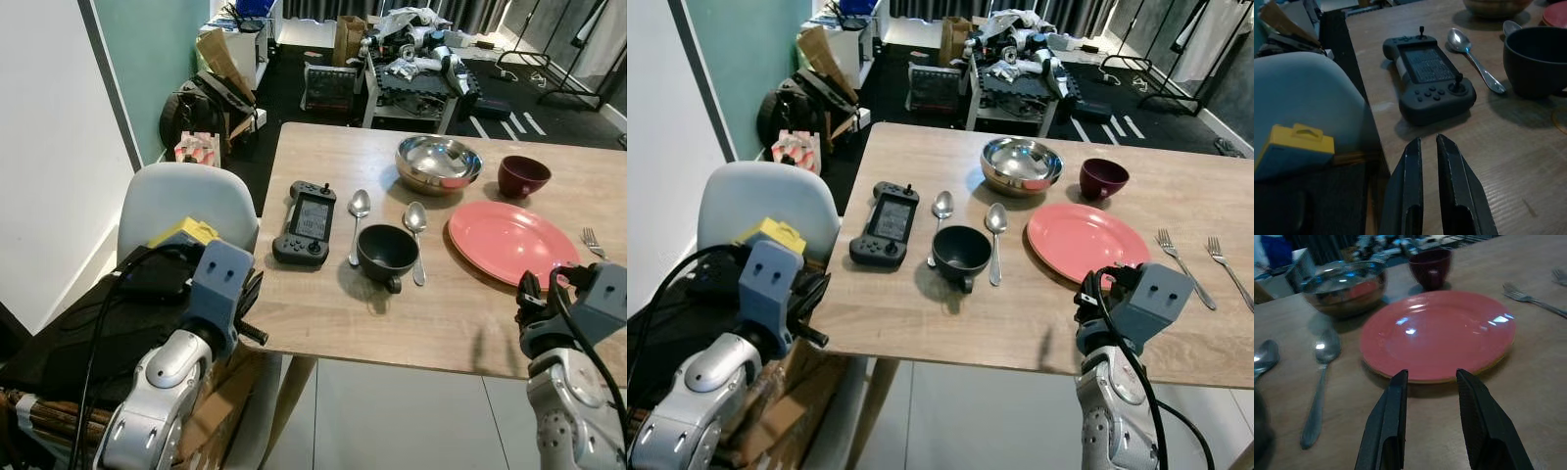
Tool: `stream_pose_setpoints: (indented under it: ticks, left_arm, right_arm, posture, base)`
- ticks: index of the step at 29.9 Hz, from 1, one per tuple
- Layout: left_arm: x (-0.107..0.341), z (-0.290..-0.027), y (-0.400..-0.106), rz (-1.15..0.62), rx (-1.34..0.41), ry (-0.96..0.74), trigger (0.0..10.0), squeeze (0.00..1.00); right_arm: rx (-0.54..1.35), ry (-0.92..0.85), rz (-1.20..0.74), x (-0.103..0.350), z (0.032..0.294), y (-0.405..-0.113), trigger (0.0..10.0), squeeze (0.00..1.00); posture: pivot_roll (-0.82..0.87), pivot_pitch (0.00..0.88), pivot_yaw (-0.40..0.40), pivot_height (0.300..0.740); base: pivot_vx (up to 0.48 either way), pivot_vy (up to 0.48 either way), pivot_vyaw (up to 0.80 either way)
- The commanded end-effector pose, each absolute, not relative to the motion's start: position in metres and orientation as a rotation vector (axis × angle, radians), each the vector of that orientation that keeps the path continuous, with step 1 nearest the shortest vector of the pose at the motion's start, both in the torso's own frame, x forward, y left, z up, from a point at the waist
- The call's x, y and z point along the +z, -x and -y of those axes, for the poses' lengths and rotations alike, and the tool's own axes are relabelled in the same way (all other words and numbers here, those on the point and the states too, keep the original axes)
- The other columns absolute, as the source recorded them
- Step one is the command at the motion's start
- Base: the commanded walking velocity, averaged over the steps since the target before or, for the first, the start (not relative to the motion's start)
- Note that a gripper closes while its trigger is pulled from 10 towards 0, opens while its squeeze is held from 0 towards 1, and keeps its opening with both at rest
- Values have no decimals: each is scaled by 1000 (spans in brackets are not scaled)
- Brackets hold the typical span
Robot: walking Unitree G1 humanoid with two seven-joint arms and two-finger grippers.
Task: Setting the table
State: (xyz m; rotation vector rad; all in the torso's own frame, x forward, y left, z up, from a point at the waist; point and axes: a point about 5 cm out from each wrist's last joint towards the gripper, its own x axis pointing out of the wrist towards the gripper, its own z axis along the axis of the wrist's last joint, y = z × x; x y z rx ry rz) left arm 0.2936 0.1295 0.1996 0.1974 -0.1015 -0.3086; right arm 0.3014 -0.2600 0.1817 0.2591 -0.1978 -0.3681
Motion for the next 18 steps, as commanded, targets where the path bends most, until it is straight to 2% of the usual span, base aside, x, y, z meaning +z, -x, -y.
stream_pose_setpoints:
  ticks: [1, 18]
  left_arm:
    - [193, -128, -293, 86, -315, -202, 10000, 0]
    - [194, -129, -293, 87, -317, -198, 10000, 0]
  right_arm:
    - [-412, -280, 176, 172, 268, -297, 10000, 0]
    - [-406, -272, 175, 171, 265, -298, 10000, 0]
  posture:
    - [92, 105, 27, 740]
    - [93, 114, 31, 740]
  base:
    - [0, 0, -800]
    - [0, 0, -793]
